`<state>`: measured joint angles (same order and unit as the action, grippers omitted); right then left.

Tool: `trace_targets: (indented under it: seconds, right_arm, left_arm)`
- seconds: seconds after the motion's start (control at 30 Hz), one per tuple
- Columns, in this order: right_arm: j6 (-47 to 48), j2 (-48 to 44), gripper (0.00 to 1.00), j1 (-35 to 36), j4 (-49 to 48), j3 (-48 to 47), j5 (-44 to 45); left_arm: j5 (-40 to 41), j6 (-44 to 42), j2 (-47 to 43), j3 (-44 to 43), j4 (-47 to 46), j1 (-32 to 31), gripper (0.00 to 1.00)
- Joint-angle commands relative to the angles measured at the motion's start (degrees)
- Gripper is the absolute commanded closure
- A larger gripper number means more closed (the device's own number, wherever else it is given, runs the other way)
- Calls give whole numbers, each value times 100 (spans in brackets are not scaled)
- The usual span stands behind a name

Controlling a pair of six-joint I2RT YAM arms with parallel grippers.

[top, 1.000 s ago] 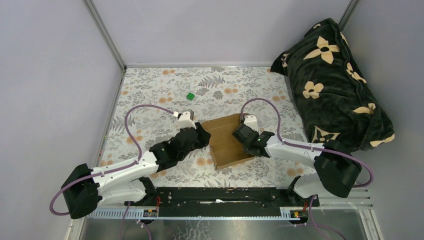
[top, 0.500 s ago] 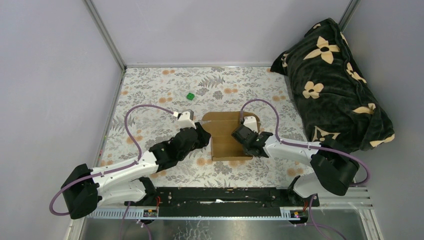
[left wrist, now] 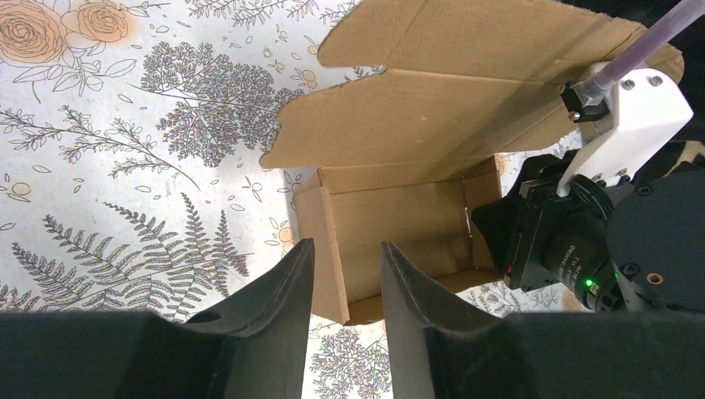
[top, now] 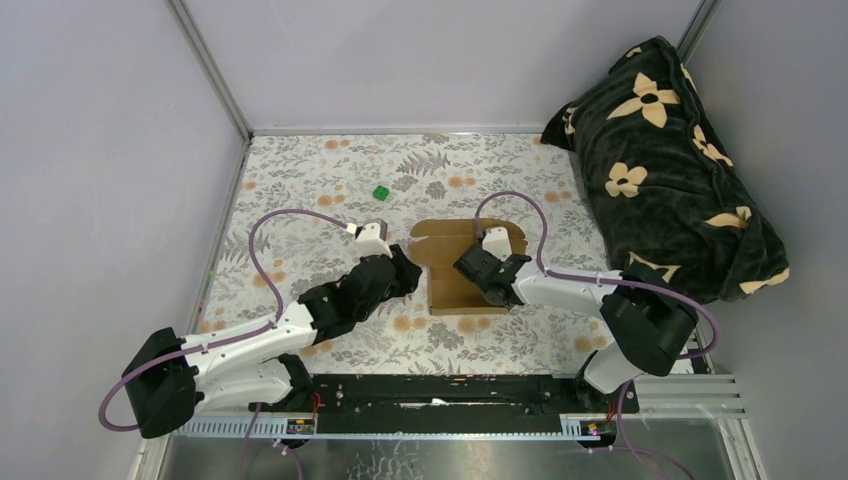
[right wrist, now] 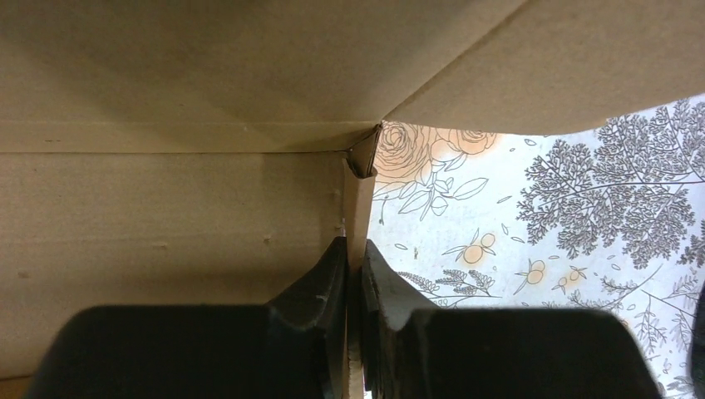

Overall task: Fold the paper box
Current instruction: Fold the paper box at the center of the board.

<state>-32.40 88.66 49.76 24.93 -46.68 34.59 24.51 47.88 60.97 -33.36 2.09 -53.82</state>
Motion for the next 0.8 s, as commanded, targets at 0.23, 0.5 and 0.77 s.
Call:
trace_targets:
  seconds: [0.23,0.5,0.77]
  right_arm:
    - [-200,209,85,-13,574,-325,544]
    - [-232,21,83,-19,510,-277,388]
    - [-346,-444,49,-29,429,-164,130]
  left_arm:
    - [19,-83,-6,-44,-366,35,59]
    - [37,-94,-15,-97,-281,37,59]
    - [58,-87,-76,-128,-218,37,59]
